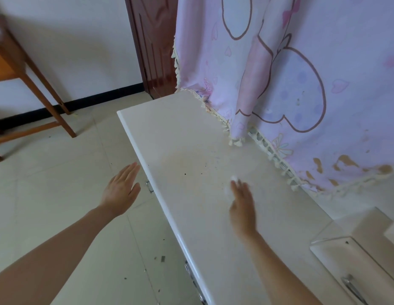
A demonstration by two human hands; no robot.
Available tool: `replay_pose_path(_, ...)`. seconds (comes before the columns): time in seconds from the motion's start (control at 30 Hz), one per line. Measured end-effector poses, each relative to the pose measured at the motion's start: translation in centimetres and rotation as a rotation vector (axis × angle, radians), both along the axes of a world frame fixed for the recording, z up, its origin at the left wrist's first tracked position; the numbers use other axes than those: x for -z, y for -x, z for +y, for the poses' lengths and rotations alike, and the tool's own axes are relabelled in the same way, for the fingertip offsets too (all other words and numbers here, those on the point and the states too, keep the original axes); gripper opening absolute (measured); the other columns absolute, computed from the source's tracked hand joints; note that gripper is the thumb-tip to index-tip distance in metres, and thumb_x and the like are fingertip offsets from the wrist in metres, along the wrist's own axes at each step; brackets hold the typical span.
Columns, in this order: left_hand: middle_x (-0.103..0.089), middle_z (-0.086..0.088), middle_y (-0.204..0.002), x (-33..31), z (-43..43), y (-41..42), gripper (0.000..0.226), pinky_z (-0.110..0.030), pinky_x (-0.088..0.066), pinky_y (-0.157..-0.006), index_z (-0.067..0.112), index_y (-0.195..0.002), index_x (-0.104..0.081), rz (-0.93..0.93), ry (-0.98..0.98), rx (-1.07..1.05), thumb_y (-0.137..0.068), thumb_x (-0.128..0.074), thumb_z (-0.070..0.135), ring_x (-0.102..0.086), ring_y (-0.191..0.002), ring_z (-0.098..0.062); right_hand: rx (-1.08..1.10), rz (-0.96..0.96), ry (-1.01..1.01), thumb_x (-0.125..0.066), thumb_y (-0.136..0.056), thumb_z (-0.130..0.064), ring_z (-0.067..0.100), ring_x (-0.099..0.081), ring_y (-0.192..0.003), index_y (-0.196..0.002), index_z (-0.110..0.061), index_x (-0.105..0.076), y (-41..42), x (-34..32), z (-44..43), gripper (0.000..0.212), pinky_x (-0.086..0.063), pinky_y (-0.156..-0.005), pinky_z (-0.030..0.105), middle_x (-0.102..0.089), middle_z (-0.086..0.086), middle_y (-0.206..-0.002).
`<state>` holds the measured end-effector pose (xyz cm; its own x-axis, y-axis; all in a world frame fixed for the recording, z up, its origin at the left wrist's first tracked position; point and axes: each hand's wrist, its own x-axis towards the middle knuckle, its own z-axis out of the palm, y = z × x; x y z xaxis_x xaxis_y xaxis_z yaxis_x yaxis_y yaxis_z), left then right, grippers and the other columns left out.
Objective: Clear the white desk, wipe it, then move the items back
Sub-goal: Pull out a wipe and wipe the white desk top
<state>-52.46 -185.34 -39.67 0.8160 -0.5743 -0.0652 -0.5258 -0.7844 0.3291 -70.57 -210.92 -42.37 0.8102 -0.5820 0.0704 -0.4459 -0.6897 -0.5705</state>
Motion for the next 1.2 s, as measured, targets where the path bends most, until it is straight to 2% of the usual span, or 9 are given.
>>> replay_pose_path(0.13,-0.022,-0.002,-0.153,0.4,0.0,0.7,0.067,-0.031,-0.014,-0.114,0.012,-0.144,-0.022,-0.001,0.000,0.045,-0.082,-0.019,0.036,-0.016,-0.142,-0.016,0.045,0.144,0.057,-0.046,-0.078,0.015,0.030,-0.024,-0.140,-0.136,-0.007,-0.040,4.0,0.8,1.4,0.062,-0.021,-0.112,0.028,-0.028,0.015,-0.149)
replay_pose_path(0.23,-0.022,-0.001,-0.153,0.8,0.0,0.8,0.063,-0.031,-0.014,-0.114,0.013,-0.145,-0.021,0.002,0.010,0.050,-0.086,-0.020,0.035,-0.016,-0.142,-0.015,-0.261,0.189,0.225,-0.083,-0.031,0.005,0.027,-0.063,-0.106,-0.099,-0.013,-0.071,3.4,0.8,8.9,0.072,-0.052,-0.083,0.027,-0.066,0.006,-0.115)
replay_pose_path(0.3,-0.021,-0.001,-0.153,0.9,-0.2,0.7,0.053,-0.031,-0.015,-0.114,0.014,-0.145,-0.021,0.003,0.008,0.058,-0.094,-0.028,0.028,-0.015,-0.142,-0.015,-0.413,0.178,0.226,-0.087,-0.027,-0.011,0.019,-0.067,-0.098,-0.086,-0.020,-0.075,1.5,-0.1,12.7,0.061,-0.055,-0.076,0.024,-0.070,-0.005,-0.105)
replay_pose_path(0.37,-0.022,-0.001,-0.153,1.0,-0.7,0.5,0.052,-0.032,-0.016,-0.113,0.014,-0.145,-0.022,0.007,0.010,0.059,-0.095,-0.036,0.020,-0.016,-0.142,-0.015,-0.464,0.177,0.207,-0.076,-0.054,-0.014,0.019,-0.063,-0.107,-0.090,-0.020,-0.074,-0.3,-1.5,13.9,0.037,-0.052,-0.084,0.023,-0.068,-0.005,-0.111)
replay_pose_path(0.5,-0.018,0.000,-0.154,1.1,-1.8,0.0,0.053,-0.036,-0.018,-0.113,0.014,-0.145,-0.020,0.042,0.003,0.028,-0.095,-0.036,0.020,-0.014,-0.142,-0.016,-0.603,0.169,-0.004,-0.030,-0.084,0.011,0.024,-0.014,-0.143,-0.137,-0.008,-0.037,-2.6,-1.0,11.9,0.057,-0.031,-0.106,0.037,-0.023,0.002,-0.153)
replay_pose_path(0.6,-0.015,0.001,-0.155,1.5,-1.9,0.2,0.053,-0.034,-0.017,-0.113,0.014,-0.146,-0.018,0.054,-0.022,0.035,-0.096,-0.035,0.022,-0.012,-0.142,-0.014,-0.279,0.021,-0.009,-0.032,-0.075,0.017,0.027,-0.015,-0.142,-0.138,-0.011,-0.038,-2.5,-0.6,6.0,0.069,-0.024,-0.111,0.028,-0.023,0.008,-0.152)
replay_pose_path(0.8,-0.013,0.003,-0.155,2.3,-0.3,0.2,0.054,-0.030,-0.014,-0.113,0.017,-0.146,-0.014,0.041,-0.011,0.002,-0.096,-0.035,0.022,-0.010,-0.143,-0.012,0.139,0.341,0.239,-0.033,-0.098,-0.020,0.031,-0.019,-0.139,-0.142,-0.014,-0.029,-1.5,1.9,-7.3,0.045,-0.023,-0.107,0.042,-0.019,0.012,-0.153)
replay_pose_path(1.0,-0.012,0.003,-0.155,2.8,1.7,-1.1,0.054,-0.030,-0.015,-0.112,0.018,-0.146,-0.014,0.047,-0.037,-0.077,-0.097,-0.035,0.023,-0.010,-0.143,-0.012,-0.208,0.338,0.273,-0.022,-0.100,-0.027,0.028,-0.001,-0.143,-0.147,-0.019,-0.010,-10.2,2.9,1.1,0.049,-0.008,-0.114,0.039,0.001,0.010,-0.156)
replay_pose_path(1.2,-0.013,0.001,-0.155,2.4,2.1,-2.2,0.054,-0.035,-0.018,-0.112,0.018,-0.146,-0.014,0.068,-0.025,-0.120,-0.096,-0.035,0.025,-0.012,-0.143,-0.014,-0.760,0.259,0.157,-0.033,-0.089,0.003,0.023,0.000,-0.144,-0.144,-0.004,-0.011,-11.6,3.1,13.3,0.060,0.003,-0.115,0.033,-0.008,0.013,-0.155)
